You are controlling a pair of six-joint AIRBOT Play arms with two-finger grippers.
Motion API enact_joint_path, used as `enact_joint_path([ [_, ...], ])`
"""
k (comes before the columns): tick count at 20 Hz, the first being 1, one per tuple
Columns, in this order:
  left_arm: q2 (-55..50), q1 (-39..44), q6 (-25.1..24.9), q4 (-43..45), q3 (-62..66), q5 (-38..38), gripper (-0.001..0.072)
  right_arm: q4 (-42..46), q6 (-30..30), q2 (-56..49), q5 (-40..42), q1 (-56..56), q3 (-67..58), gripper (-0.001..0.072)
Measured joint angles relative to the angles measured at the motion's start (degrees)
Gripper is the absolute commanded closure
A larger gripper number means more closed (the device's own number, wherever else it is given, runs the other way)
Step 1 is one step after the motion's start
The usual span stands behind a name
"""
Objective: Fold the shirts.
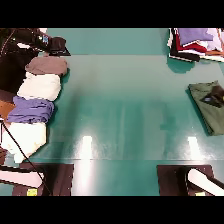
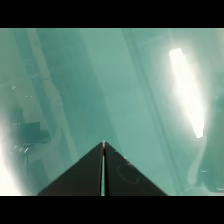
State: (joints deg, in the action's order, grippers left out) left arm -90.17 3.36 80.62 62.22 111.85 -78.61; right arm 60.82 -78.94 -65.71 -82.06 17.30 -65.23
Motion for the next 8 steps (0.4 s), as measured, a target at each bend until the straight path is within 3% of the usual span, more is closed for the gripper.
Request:
enact_joint_path([
  [8,0.00,0.00,0.00,-0.09,0.00,0.17,0.0683,-0.68,0.33,0.00,1.31,-15.89,-0.07,0.0693],
])
